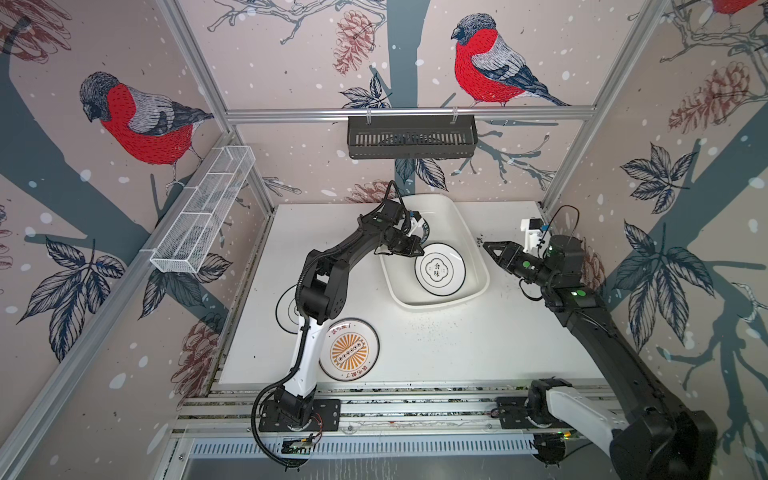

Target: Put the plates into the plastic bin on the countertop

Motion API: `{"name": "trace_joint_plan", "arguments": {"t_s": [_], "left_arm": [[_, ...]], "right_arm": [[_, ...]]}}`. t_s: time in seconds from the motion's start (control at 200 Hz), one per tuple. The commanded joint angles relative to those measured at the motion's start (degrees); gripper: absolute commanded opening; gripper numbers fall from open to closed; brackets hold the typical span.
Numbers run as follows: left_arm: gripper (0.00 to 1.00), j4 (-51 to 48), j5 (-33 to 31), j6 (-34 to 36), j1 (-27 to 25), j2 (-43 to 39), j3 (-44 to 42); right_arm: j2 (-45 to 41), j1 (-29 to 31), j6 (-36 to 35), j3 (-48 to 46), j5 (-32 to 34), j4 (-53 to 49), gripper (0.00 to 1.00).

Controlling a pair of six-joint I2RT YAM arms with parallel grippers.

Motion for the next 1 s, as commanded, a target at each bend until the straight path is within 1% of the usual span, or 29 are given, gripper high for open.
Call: {"name": "trace_joint_plan", "arguments": {"t_s": [0.0,0.12,0.21,0.275,0.635,0.911,0.996], "left_arm": [[0.0,-0.9,1.2,1.4,-0.4,1.1,1.8],[0.0,-1.3,2.2,1.2,-0.7,2.3,3.0],[0.0,-1.9,0.7,0.9,-1.3,3.2,3.9],[0.0,-2.2,1.9,1.0,-1.3,3.9,4.5],[0.0,-3.1,1.3,1.1,-1.6,6.5,6.8],[0.05,-3.3,1.6,0.6,-1.6,7.4,6.9],[0.06,-2.6,1.8,-0.1,-1.6,7.0,5.6]], "right_arm": [[0.0,-0.1,-0.9,-0.6,-0.4,1.3,0.35],[0.1,-0.2,-0.4,-1.5,-0.6,2.3,0.35],[0.3,-0.3,-0.4,-1.8,-0.6,2.7,0.35],[0.4,-0.3,-0.4,-2.0,-0.6,3.0,0.35],[1.9,-0.3,0.5,-2.9,-0.9,5.3,0.35],[2.5,-0.3,0.5,-3.3,-1.0,6.1,0.35],[2.6,-0.3,0.7,-3.7,-1.0,6.6,0.35]]}}
